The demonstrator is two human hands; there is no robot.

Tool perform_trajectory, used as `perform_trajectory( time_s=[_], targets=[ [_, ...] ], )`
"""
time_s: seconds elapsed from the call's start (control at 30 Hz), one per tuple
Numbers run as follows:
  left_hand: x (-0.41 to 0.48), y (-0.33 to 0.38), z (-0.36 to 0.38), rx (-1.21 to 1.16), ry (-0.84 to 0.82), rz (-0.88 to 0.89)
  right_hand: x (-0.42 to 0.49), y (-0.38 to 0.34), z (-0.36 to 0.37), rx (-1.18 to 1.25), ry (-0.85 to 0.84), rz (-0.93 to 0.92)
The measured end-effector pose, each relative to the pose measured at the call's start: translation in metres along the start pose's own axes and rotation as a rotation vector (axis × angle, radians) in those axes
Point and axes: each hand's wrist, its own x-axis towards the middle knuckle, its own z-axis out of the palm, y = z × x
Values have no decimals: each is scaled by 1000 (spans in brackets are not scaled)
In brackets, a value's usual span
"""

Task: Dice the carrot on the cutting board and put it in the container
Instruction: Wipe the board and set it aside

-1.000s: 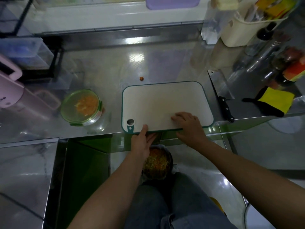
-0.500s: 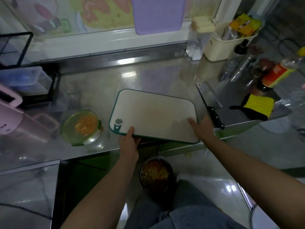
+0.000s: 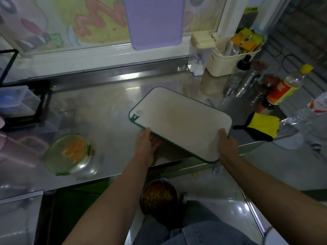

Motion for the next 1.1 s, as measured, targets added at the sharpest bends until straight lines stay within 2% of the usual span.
perform_trajectory(
  time_s=[0.13, 0.23, 0.33, 0.47, 0.6, 0.67, 0.77, 0.8, 0.9, 0.97, 1.1],
  targets=[
    [-2, -14, 24, 234, -152, -102, 18, -7, -2, 80, 199, 50],
    [-5, -26, 26, 447, -149, -120, 29, -12, -6, 73, 331, 70],
    [0, -33, 16, 639, -104, -56, 39, -12, -6, 66, 377, 73],
    [18, -38, -8, 917, -23, 15, 47, -11, 3, 34, 317, 175],
    [16, -31, -20, 1079, -10, 104, 59, -4, -2, -62, 61, 327],
    [17, -28, -25, 1113, -16, 113, 58, 4, -2, -242, 54, 269],
    [19, -25, -35, 1135, -24, 106, 48, -2, 18, -434, 253, 266],
    [20, -24, -38, 1145, -33, 109, 43, -6, 27, -494, 266, 254],
    [25, -13, -47, 1225, -53, 160, 23, -17, 53, -610, 283, 27],
    [30, 0, -52, 1256, -41, 225, 14, -13, 77, -658, 188, -251],
    [57, 23, -60, 1308, 77, 406, -1, 6, 131, -785, -500, -634]
  ],
)
